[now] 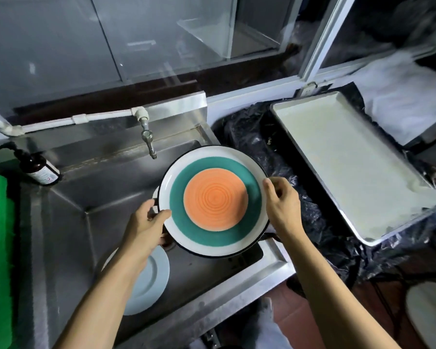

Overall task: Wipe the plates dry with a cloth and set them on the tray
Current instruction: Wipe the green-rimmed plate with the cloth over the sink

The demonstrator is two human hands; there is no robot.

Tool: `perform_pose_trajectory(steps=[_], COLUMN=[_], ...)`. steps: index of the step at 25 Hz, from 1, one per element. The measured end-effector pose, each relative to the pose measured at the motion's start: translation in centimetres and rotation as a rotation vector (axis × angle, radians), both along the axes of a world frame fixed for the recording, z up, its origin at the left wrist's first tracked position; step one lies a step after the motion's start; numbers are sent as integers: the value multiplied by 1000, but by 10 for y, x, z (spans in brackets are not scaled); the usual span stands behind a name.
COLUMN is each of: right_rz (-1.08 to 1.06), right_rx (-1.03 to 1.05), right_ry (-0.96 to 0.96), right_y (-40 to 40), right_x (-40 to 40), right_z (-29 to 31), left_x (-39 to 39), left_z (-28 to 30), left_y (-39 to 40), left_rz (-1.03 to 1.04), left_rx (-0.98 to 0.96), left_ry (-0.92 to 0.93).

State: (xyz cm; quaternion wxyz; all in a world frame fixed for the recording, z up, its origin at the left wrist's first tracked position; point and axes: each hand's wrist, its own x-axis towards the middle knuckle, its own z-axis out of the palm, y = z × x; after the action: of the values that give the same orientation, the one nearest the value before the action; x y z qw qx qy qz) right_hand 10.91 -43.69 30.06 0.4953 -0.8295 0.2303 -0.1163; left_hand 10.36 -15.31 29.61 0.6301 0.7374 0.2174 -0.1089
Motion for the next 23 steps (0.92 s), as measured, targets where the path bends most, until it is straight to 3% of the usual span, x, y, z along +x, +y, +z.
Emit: perform_pose_trajectory(steps=[9,23], right_rz=[-92,-298], right_rx=[71,125], right_ry=[-17,74], right_y=[-119,-392], right_x=[4,9], right_z=[2,-43], left_x=[36,90], left_z=[9,-16], left_y=[-120,-405], left_rz=[-123,-258], left_rx=[39,54], left_ry=[-19,206])
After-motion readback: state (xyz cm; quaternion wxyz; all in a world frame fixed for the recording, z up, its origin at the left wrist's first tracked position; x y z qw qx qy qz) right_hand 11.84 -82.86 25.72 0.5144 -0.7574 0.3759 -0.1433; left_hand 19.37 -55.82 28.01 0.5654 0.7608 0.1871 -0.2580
